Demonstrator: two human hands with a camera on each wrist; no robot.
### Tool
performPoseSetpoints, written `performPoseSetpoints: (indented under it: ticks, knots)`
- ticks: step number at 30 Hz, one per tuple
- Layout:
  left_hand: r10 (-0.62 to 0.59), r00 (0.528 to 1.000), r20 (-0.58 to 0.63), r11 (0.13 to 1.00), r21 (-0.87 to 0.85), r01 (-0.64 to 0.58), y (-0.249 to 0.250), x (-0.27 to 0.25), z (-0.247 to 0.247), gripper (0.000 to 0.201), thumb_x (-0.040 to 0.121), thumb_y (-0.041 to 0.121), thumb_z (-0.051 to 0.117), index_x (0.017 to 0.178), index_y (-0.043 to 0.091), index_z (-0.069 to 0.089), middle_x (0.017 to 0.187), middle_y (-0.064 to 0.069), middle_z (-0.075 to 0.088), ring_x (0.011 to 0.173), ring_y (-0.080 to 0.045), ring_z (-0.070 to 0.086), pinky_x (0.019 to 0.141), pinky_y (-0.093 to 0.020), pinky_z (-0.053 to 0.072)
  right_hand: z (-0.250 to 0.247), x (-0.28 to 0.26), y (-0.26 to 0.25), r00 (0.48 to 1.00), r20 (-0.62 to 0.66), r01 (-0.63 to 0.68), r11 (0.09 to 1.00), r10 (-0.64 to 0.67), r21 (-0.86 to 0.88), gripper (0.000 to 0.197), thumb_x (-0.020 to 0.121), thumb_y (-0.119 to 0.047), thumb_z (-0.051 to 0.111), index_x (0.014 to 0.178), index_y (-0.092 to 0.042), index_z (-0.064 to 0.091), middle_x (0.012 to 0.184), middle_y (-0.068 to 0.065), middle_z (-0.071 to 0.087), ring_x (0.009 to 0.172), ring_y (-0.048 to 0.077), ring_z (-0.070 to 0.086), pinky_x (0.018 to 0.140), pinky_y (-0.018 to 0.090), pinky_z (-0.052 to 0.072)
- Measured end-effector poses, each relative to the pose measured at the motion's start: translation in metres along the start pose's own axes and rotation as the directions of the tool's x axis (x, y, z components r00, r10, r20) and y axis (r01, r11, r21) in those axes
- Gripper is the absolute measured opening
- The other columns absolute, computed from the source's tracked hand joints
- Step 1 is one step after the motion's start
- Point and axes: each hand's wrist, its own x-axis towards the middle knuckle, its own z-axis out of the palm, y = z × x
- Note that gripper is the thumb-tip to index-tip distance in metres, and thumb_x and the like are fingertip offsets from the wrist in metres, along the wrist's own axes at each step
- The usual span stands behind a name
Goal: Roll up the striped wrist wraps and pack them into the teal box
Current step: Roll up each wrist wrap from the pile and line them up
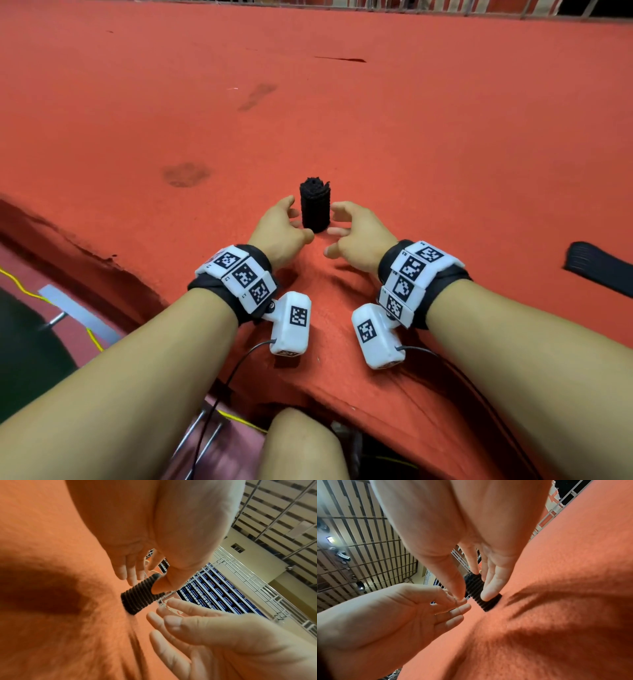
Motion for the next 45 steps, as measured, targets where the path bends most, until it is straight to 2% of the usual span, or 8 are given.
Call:
performPoseSetpoints:
  ticks: [7, 15, 23, 29, 32, 36, 41, 45]
  knots:
    - [0.125, 0.991, -0.038, 0.986, 0.116, -0.120, 0.043, -0.048, 0.005, 0.061, 0.083, 0.001, 0.068, 0.141, 0.012, 0.052, 0.121, -0.003, 0.061, 0.110, -0.022, 0.066, 0.101, -0.044, 0.052, -0.027, -0.055, -0.017, 0.999, -0.027, 0.044, 0.993, -0.047, -0.113, 0.076, 0.080, -0.002, 0.080, 0.146, -0.010, 0.043, 0.142, 0.006, 0.053, 0.117, 0.019, 0.062, 0.099, 0.043, 0.053]
    - [0.251, 0.951, 0.182, 0.916, 0.272, -0.294, 0.104, -0.115, 0.074, 0.038, 0.087, 0.011, 0.069, 0.123, 0.023, 0.066, 0.114, 0.005, 0.068, 0.099, -0.016, 0.067, 0.086, -0.033, 0.056, -0.096, -0.157, 0.007, 0.993, -0.112, -0.003, 0.949, -0.034, -0.314, 0.071, 0.082, -0.016, 0.081, 0.144, -0.011, 0.046, 0.136, 0.005, 0.059, 0.114, 0.022, 0.062, 0.101, 0.043, 0.050]
    - [0.309, 0.828, 0.468, 0.765, 0.394, -0.509, 0.157, -0.180, 0.200, 0.037, 0.087, 0.019, 0.069, 0.124, 0.025, 0.066, 0.115, 0.006, 0.069, 0.100, -0.018, 0.067, 0.086, -0.032, 0.053, -0.192, -0.282, 0.055, 0.944, -0.326, -0.188, 0.894, 0.049, -0.407, 0.060, 0.086, -0.018, 0.076, 0.140, -0.010, 0.050, 0.134, 0.007, 0.059, 0.114, 0.024, 0.062, 0.097, 0.039, 0.051]
    - [0.334, 0.679, 0.654, 0.666, 0.346, -0.661, 0.181, -0.236, 0.290, 0.037, 0.086, 0.022, 0.069, 0.123, 0.027, 0.067, 0.116, 0.005, 0.070, 0.103, -0.019, 0.066, 0.091, -0.031, 0.050, -0.248, -0.377, 0.099, 0.846, -0.517, -0.367, 0.847, 0.131, -0.385, 0.049, 0.084, -0.019, 0.075, 0.130, -0.012, 0.061, 0.124, 0.007, 0.066, 0.110, 0.024, 0.064, 0.097, 0.033, 0.049]
    - [0.360, 0.608, 0.708, 0.634, 0.292, -0.716, 0.188, -0.261, 0.322, 0.035, 0.086, 0.027, 0.070, 0.122, 0.028, 0.067, 0.119, 0.006, 0.068, 0.104, -0.019, 0.066, 0.089, -0.028, 0.048, -0.265, -0.414, 0.118, 0.759, -0.629, -0.443, 0.841, 0.168, -0.310, 0.041, 0.082, -0.018, 0.075, 0.122, -0.014, 0.066, 0.113, 0.005, 0.071, 0.107, 0.023, 0.066, 0.098, 0.032, 0.050]
    - [0.375, 0.546, 0.749, 0.621, 0.235, -0.748, 0.191, -0.284, 0.355, 0.043, 0.086, 0.027, 0.071, 0.128, 0.031, 0.065, 0.128, 0.009, 0.068, 0.110, -0.018, 0.066, 0.098, -0.030, 0.049, -0.277, -0.445, 0.140, 0.632, -0.750, -0.526, 0.819, 0.196, -0.230, 0.033, 0.081, -0.014, 0.074, 0.113, -0.020, 0.070, 0.109, 0.001, 0.068, 0.107, 0.023, 0.065, 0.097, 0.033, 0.051]
    - [0.376, 0.578, 0.725, 0.661, 0.227, -0.715, 0.190, -0.294, 0.380, 0.047, 0.084, 0.021, 0.076, 0.128, 0.033, 0.065, 0.119, 0.002, 0.068, 0.108, -0.023, 0.064, 0.096, -0.030, 0.049, -0.276, -0.457, 0.160, 0.614, -0.756, -0.602, 0.754, 0.226, -0.264, 0.034, 0.082, -0.017, 0.075, 0.114, -0.028, 0.067, 0.125, 0.000, 0.057, 0.115, 0.024, 0.059, 0.095, 0.036, 0.050]
    - [0.423, 0.604, 0.676, 0.712, 0.164, -0.683, 0.188, -0.292, 0.384, 0.040, 0.081, 0.017, 0.079, 0.118, 0.032, 0.069, 0.101, 0.005, 0.068, 0.095, -0.018, 0.064, 0.085, -0.026, 0.047, -0.277, -0.456, 0.162, 0.574, -0.797, -0.567, 0.794, 0.189, -0.220, 0.008, 0.090, -0.024, 0.069, 0.087, -0.030, 0.065, 0.108, -0.004, 0.064, 0.107, 0.025, 0.062, 0.086, 0.035, 0.048]
